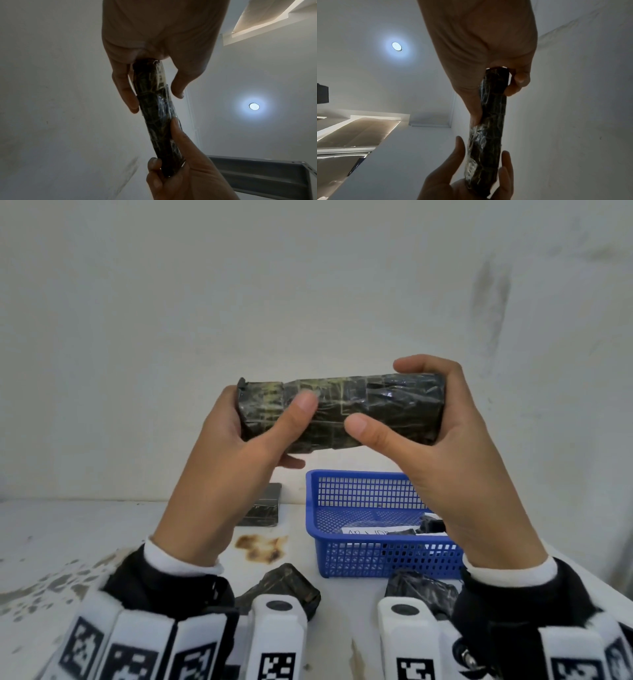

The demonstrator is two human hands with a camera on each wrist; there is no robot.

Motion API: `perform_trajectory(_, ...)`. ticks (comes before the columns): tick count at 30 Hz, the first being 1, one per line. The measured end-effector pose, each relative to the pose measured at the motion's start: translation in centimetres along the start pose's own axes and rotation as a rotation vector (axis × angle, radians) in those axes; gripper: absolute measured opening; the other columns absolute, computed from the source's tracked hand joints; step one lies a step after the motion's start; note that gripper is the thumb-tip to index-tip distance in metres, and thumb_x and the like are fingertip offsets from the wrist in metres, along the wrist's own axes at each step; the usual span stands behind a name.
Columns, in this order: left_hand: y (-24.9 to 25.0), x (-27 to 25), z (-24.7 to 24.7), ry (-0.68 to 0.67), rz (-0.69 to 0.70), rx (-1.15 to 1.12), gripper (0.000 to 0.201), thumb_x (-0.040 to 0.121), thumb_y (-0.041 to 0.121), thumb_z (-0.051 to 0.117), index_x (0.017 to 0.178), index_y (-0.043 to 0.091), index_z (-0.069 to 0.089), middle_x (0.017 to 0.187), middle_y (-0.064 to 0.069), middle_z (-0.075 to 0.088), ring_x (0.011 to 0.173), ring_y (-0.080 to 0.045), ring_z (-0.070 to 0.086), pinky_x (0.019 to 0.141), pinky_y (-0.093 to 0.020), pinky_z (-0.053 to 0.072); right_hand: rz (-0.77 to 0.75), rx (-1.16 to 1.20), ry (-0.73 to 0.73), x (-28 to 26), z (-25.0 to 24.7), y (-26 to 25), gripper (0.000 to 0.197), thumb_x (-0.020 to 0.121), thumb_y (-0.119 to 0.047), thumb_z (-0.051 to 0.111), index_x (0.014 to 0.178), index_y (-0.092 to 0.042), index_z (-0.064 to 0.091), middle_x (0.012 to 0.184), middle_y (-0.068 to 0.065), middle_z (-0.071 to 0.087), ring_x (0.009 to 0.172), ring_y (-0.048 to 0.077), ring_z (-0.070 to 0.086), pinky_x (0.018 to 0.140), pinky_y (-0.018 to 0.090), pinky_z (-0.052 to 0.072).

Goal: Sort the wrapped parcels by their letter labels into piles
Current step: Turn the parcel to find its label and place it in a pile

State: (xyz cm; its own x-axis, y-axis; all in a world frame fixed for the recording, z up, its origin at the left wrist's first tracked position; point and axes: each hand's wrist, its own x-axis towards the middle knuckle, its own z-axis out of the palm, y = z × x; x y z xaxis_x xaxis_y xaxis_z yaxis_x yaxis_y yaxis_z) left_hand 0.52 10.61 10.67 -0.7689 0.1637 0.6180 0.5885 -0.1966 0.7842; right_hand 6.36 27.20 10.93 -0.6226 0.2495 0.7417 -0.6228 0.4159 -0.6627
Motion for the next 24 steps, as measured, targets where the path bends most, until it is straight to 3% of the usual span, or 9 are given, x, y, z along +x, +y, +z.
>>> perform_trajectory(3, 0.16, -0.01, -0.17, 0.000, -0.015, -0.030, 0.038, 0.080, 0.038, 0.066, 0.108, 0.015, 0.055, 0.093, -0.002, 0.074, 0.069, -0.021, 0.073, 0.052, -0.027, 0.055, -0.003, 0.005, 0.004, 0.07, 0.08, -0.03, 0.048, 0.074, -0.044, 0.077, 0.116, -0.040, 0.055, 0.095, -0.015, 0.069, 0.080, -0.003, 0.066, 0.074, 0.016, 0.051)
perform_trajectory(6, 0.31, -0.11, -0.17, 0.007, -0.004, -0.032, 0.038, 0.079, 0.042, 0.064, 0.103, 0.014, 0.054, 0.085, 0.001, 0.071, 0.059, -0.016, 0.066, 0.044, -0.025, 0.045, -0.007, 0.017, 0.012, 0.09, 0.09, 0.07, 0.035, 0.083, -0.038, 0.074, 0.114, -0.038, 0.058, 0.086, -0.017, 0.066, 0.069, -0.003, 0.060, 0.068, 0.014, 0.046)
perform_trajectory(11, -0.11, 0.03, -0.10, 0.024, -0.004, -0.063, 0.025, 0.089, 0.031, 0.063, 0.102, 0.011, 0.055, 0.079, -0.001, 0.065, 0.056, -0.014, 0.056, 0.046, -0.024, 0.041, -0.001, 0.041, 0.017, 0.21, 0.22, 0.42, 0.027, 0.088, -0.033, 0.072, 0.111, -0.033, 0.060, 0.072, -0.019, 0.062, 0.060, -0.002, 0.057, 0.065, 0.012, 0.046)
perform_trajectory(14, -0.07, 0.04, -0.16, 0.006, -0.013, -0.083, 0.028, 0.089, 0.032, 0.062, 0.106, 0.009, 0.056, 0.083, -0.002, 0.066, 0.057, -0.015, 0.057, 0.047, -0.025, 0.041, 0.003, 0.035, 0.036, 0.27, 0.27, 0.57, 0.021, 0.090, -0.033, 0.070, 0.109, -0.033, 0.061, 0.075, -0.019, 0.063, 0.061, -0.003, 0.057, 0.064, 0.013, 0.046)
perform_trajectory(19, -0.23, 0.20, -0.48, -0.017, -0.035, -0.093, 0.017, 0.092, 0.025, 0.061, 0.100, 0.012, 0.055, 0.082, -0.002, 0.067, 0.057, -0.015, 0.059, 0.046, -0.024, 0.042, 0.018, 0.046, 0.049, 0.32, 0.34, 0.51, 0.015, 0.093, -0.030, 0.067, 0.108, -0.029, 0.063, 0.075, -0.016, 0.064, 0.062, -0.003, 0.058, 0.062, 0.012, 0.046)
perform_trajectory(24, -0.39, 0.28, -0.43, -0.028, -0.038, -0.088, 0.017, 0.088, 0.023, 0.067, 0.099, 0.015, 0.056, 0.081, 0.000, 0.068, 0.062, -0.015, 0.063, 0.049, -0.024, 0.045, 0.030, 0.013, 0.063, 0.30, 0.51, 0.59, 0.007, 0.098, -0.031, 0.062, 0.104, -0.029, 0.062, 0.087, -0.012, 0.066, 0.071, 0.001, 0.060, 0.063, 0.015, 0.047)
